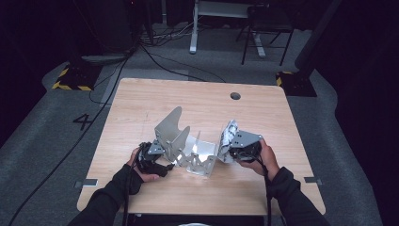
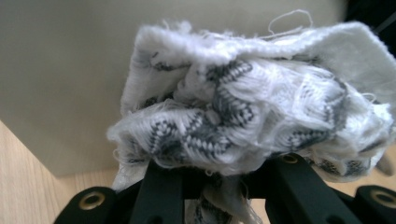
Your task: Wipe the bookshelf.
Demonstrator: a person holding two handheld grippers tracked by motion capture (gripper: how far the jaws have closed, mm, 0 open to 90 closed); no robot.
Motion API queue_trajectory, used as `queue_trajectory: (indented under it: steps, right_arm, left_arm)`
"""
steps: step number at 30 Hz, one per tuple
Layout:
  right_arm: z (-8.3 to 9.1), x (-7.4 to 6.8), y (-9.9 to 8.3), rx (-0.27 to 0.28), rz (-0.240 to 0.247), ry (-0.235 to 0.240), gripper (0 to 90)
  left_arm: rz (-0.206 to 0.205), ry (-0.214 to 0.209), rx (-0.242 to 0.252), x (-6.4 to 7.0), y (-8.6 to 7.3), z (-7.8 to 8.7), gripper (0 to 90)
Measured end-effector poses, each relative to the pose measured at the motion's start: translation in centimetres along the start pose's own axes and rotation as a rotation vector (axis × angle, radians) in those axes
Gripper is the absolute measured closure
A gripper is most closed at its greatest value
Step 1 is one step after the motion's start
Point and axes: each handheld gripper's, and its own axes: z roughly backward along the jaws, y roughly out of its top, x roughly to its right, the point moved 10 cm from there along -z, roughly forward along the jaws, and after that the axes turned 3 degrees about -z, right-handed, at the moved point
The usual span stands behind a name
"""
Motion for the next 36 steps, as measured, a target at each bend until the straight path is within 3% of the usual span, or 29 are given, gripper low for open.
queue_trajectory:
  steps: [2,5,10,14,20,23,25,26,30,36]
  right_arm:
    - [-1.2,-0.8,-1.4,-0.062,0.006,0.03,73.6]
    - [-1.6,-1.4,-2.1,-0.08,0.006,0.053,73.5]
    - [-1.6,-4.2,-3.1,-0.12,0.025,0.152,73.3]
    - [-0.8,-5.9,-2.8,-0.116,0.061,0.207,73.1]
    - [1.5,-7.0,-1.0,-0.055,0.089,0.23,73.0]
    - [3.1,-6.7,0.7,0.006,0.089,0.212,73.0]
    - [3.3,-6.4,1.1,0.018,0.092,0.2,73.0]
    - [3.7,-5.7,1.9,0.04,0.095,0.171,73.0]
    - [3.9,-4.8,2.5,0.053,0.09,0.133,72.9]
    - [3.4,-1.6,3.1,0.064,0.047,0.061,72.9]
  left_arm:
    - [-0.001,0.0,0.001,0.0,0.0,0.0,17.3]
    - [-0.001,0.0,0.0,0.0,0.0,0.0,17.4]
    - [-0.001,0.0,0.0,0.0,0.0,0.0,17.4]
    - [-0.001,0.0,0.0,0.0,0.0,0.0,17.4]
    - [-0.001,0.0,0.0,0.0,0.0,0.0,17.4]
    - [-0.002,0.001,0.002,0.0,0.0,0.0,17.3]
    - [-0.005,0.005,0.001,-0.1,0.0,0.0,17.2]
    - [-0.006,0.006,0.001,-0.1,0.0,0.0,17.1]
    - [-0.006,0.01,0.001,-0.2,0.0,0.0,16.8]
    - [-0.003,0.008,-0.001,-0.1,0.0,0.0,16.8]
